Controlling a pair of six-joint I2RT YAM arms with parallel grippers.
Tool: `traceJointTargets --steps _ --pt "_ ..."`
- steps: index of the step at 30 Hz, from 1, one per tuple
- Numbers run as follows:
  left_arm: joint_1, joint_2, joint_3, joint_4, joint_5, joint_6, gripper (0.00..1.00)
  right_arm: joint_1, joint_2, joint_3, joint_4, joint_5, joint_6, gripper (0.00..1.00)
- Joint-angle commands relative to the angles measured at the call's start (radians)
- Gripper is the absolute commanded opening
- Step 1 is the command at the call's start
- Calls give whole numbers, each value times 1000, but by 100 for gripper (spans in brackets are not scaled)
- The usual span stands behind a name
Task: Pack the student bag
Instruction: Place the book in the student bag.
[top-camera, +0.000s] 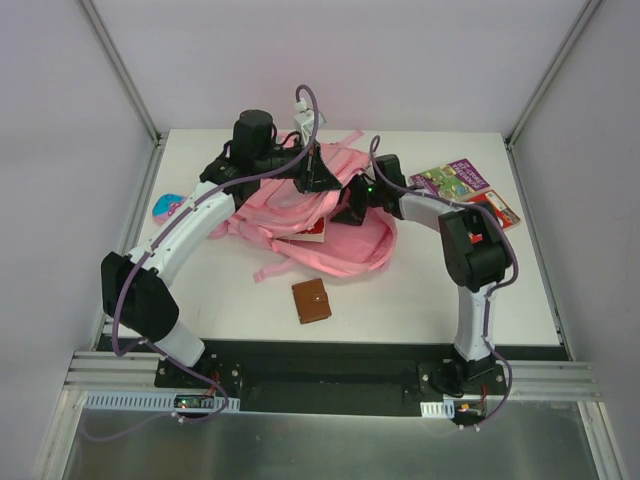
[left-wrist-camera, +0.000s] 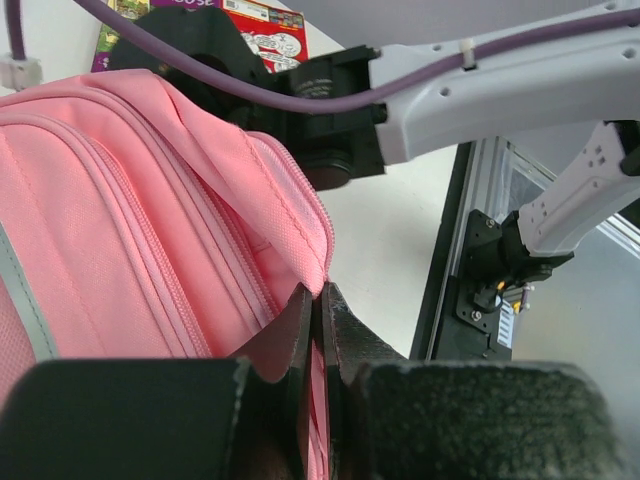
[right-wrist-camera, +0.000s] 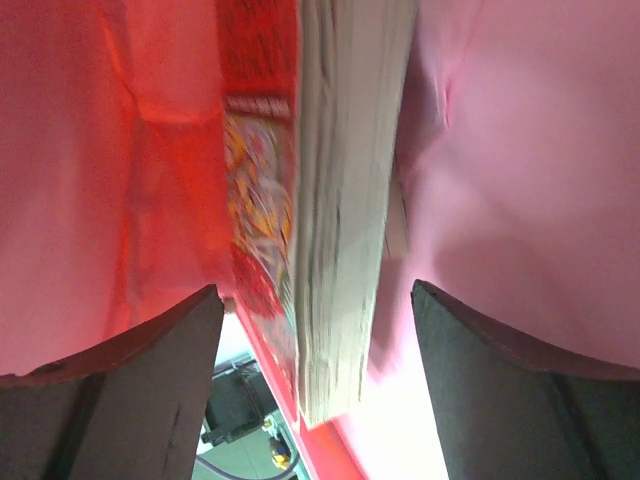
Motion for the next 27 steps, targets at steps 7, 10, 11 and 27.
traceJointTargets --steps 7,10,11,27 --pt "3 -57 25 102 58 4 0 119 -253 -255 44 209 170 83" --pt "3 -54 30 102 60 4 0 162 -242 -256 74 239 210 82" --pt "3 -56 31 102 60 4 0 165 -238 -265 81 249 224 82" --pt "6 -61 25 100 58 6 0 121 -287 -413 363 288 212 1"
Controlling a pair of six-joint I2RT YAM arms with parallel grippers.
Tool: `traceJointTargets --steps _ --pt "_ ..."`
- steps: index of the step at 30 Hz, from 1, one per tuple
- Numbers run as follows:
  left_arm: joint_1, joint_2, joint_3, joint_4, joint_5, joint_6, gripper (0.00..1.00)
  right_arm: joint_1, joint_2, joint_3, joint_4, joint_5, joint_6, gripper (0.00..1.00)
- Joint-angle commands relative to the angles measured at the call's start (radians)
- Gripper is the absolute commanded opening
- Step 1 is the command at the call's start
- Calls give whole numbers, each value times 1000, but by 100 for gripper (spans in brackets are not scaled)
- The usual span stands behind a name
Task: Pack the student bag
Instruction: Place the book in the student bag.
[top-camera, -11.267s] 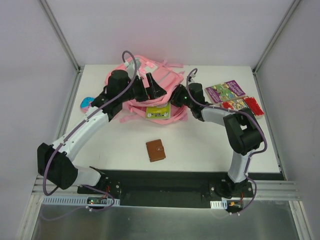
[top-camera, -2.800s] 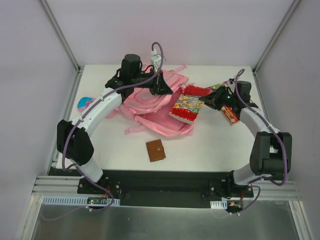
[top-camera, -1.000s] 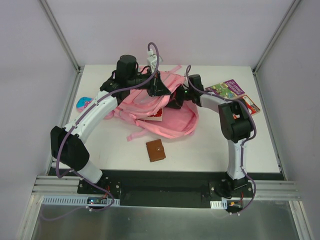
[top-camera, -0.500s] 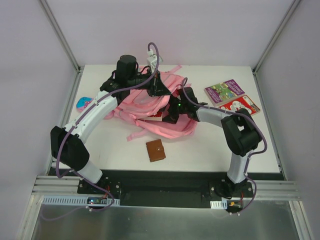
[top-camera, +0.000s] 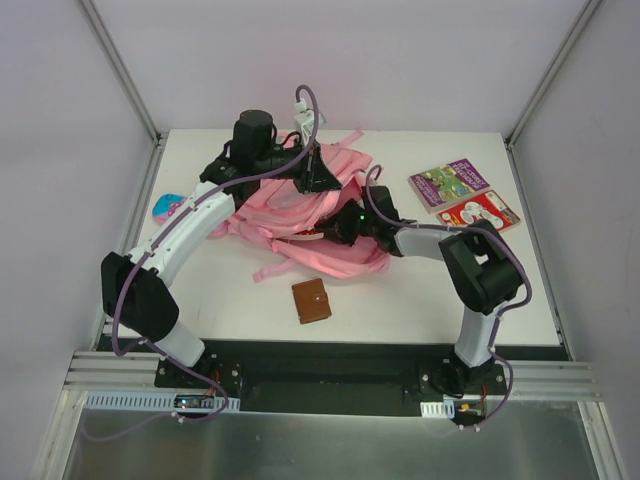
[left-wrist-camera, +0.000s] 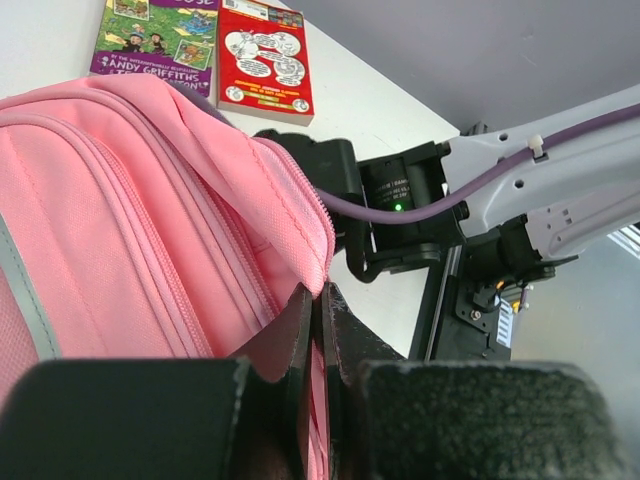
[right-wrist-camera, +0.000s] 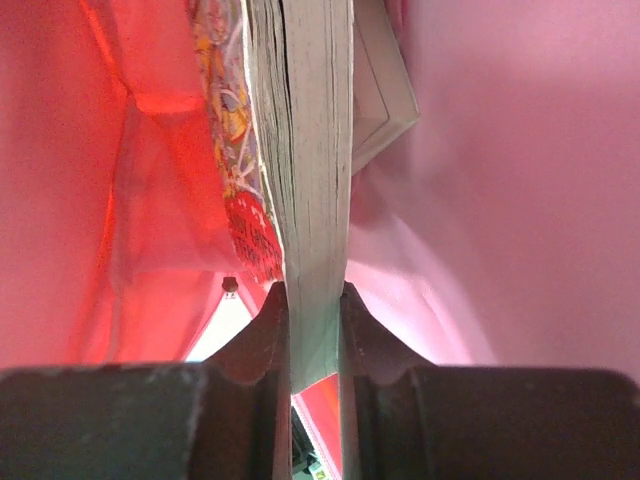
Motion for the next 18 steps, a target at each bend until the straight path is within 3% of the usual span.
traceJointTargets --steps 1,9,13,18 --pt "7 -61 25 103 60 6 0 -62 -75 9 55 -10 -132 1" --pt "12 -57 25 102 73 5 0 -219 72 210 72 -502 -220 1" --pt "12 -50 26 103 73 0 0 -219 129 319 0 -587 -295 1" --pt "12 -41 40 103 77 -2 0 -174 161 434 -358 -573 -516 1"
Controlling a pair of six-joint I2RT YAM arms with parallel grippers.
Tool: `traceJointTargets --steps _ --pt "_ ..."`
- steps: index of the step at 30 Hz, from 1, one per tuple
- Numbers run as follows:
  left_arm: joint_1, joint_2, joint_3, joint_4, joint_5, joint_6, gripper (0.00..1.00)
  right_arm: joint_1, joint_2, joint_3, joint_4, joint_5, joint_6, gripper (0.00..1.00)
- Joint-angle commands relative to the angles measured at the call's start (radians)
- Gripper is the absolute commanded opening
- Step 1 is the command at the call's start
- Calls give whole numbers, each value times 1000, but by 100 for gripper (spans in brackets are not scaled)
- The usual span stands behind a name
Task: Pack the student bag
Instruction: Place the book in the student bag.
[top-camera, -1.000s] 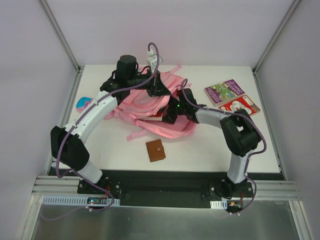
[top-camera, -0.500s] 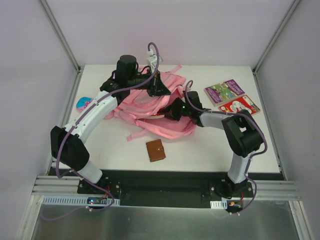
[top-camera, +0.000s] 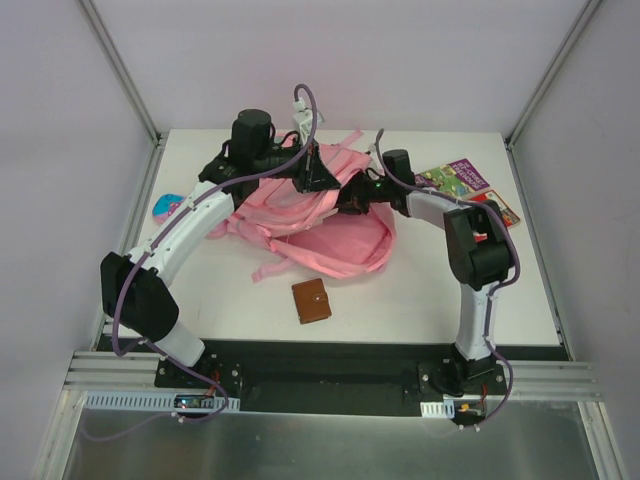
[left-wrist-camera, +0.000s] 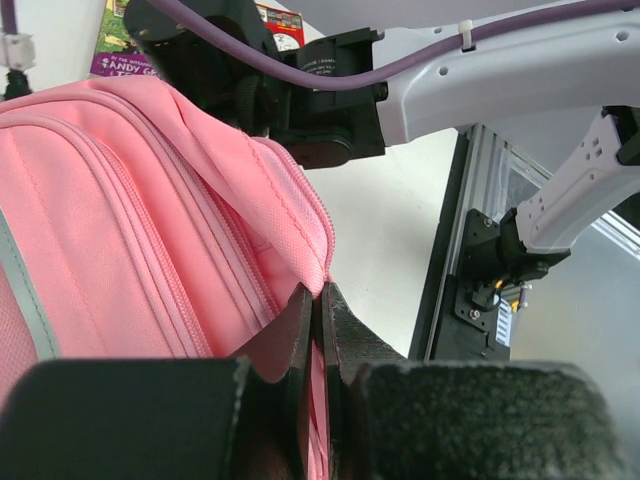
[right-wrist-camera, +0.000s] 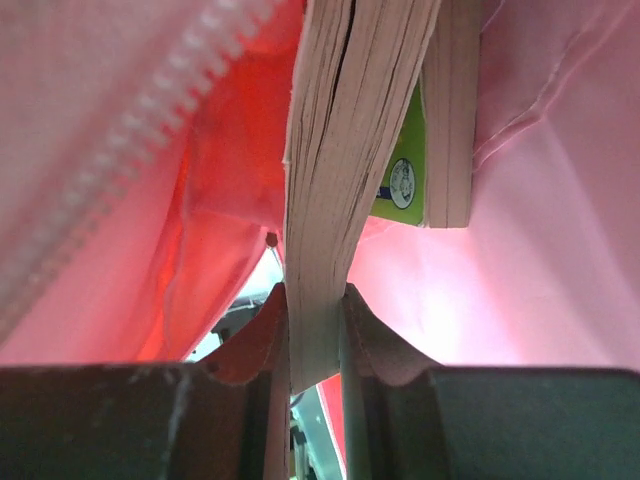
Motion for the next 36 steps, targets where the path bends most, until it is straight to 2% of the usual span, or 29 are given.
traceJointTargets --steps 1,3,7,10,14,19,22,26,28,33,36 --pt "3 -41 42 99 71 -1 0 45 -2 113 -229 -82 -232 1" --pt "3 -41 40 99 73 -1 0 51 7 118 -257 -25 -242 1" --pt "3 -31 46 99 89 -10 0 77 77 209 -247 -40 -205 1" --pt "3 -31 45 100 94 -9 0 91 132 259 -250 -8 -185 7" --pt "3 -31 45 100 96 -10 0 91 172 303 -245 29 -154 27" --pt "3 -25 45 99 102 -10 0 94 157 294 -224 76 -136 66" --pt "3 -24 42 100 99 -9 0 94 105 234 -219 116 -161 78" --pt "3 -22 40 100 97 -5 0 71 7 121 -219 151 -196 82" --pt "3 -25 37 100 94 -5 0 56 -59 51 -230 193 -222 88" --pt "3 -34 22 99 76 4 0 39 -220 -62 -256 295 -265 90" --pt "5 -38 17 100 67 8 0 18 -321 -127 -363 381 -309 91"
